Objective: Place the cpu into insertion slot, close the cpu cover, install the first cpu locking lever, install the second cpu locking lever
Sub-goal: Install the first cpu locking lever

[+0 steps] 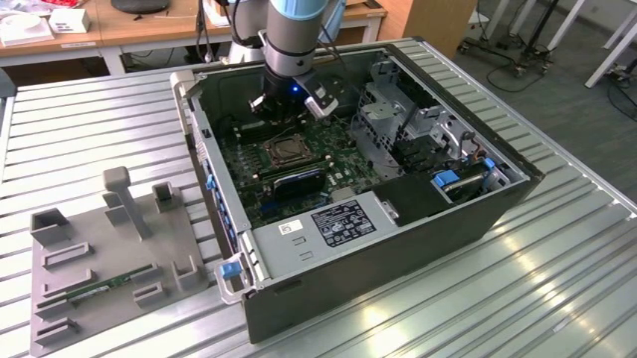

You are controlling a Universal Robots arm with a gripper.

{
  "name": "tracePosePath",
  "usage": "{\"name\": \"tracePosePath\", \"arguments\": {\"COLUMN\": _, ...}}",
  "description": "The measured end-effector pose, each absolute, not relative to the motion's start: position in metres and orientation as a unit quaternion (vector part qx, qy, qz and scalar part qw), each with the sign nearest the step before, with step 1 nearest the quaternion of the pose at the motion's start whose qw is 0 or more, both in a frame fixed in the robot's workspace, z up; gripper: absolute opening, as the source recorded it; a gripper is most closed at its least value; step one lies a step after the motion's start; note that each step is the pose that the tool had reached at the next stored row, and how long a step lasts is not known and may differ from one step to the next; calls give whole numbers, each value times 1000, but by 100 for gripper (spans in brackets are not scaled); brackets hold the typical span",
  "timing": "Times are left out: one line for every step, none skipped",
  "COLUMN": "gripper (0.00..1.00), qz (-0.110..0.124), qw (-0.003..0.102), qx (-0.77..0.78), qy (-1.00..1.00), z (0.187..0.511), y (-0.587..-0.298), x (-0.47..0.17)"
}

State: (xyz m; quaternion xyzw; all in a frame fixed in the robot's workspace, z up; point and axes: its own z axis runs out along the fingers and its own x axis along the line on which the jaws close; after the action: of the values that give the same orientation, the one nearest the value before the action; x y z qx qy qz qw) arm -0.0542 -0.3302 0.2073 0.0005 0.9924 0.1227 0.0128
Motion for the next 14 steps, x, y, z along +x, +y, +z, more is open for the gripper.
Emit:
{"name": "tracePosePath", "arguments": {"gripper": 11, "qz": 123, "qw": 13, "qx": 0, "qy": 992, "z": 207, "y": -330, "x": -54}}
{"name": "tracePosePath", "arguments": {"gripper": 11, "qz": 123, "qw": 13, "qx": 1, "qy": 992, "z": 207, "y": -330, "x": -54}}
{"name": "tracePosePath", "arguments": {"gripper": 11, "qz": 123, "qw": 13, "qx": 1, "qy": 992, "z": 207, "y": -330, "x": -54}}
{"name": "tracePosePath", "arguments": {"gripper": 11, "qz": 123, "qw": 13, "qx": 0, "qy": 992, "z": 207, "y": -330, "x": -54}}
{"name": "tracePosePath", "arguments": {"gripper": 11, "qz": 123, "qw": 13, "qx": 0, "qy": 992, "z": 207, "y": -330, "x": -53}}
{"name": "tracePosePath", "arguments": {"gripper": 11, "qz": 123, "qw": 13, "qx": 0, "qy": 992, "z": 207, "y": -330, "x": -53}}
{"name": "tracePosePath", "arguments": {"gripper": 11, "qz": 123, "qw": 13, "qx": 1, "qy": 992, "z": 207, "y": -330, "x": -53}}
{"name": "tracePosePath", "arguments": {"gripper": 11, "qz": 123, "qw": 13, "qx": 1, "qy": 992, "z": 207, "y": -330, "x": -53}}
{"name": "tracePosePath", "arguments": {"gripper": 11, "qz": 123, "qw": 13, "qx": 1, "qy": 992, "z": 207, "y": -330, "x": -53}}
{"name": "tracePosePath", "arguments": {"gripper": 11, "qz": 123, "qw": 13, "qx": 0, "qy": 992, "z": 207, "y": -330, "x": -53}}
{"name": "tracePosePath", "arguments": {"gripper": 11, "qz": 123, "qw": 13, "qx": 0, "qy": 992, "z": 207, "y": -330, "x": -53}}
{"name": "tracePosePath", "arguments": {"gripper": 11, "qz": 123, "qw": 13, "qx": 1, "qy": 992, "z": 207, "y": -330, "x": -53}}
{"name": "tracePosePath", "arguments": {"gripper": 11, "qz": 123, "qw": 13, "qx": 1, "qy": 992, "z": 206, "y": -330, "x": -53}}
{"name": "tracePosePath", "arguments": {"gripper": 11, "qz": 123, "qw": 13, "qx": 0, "qy": 992, "z": 206, "y": -330, "x": -53}}
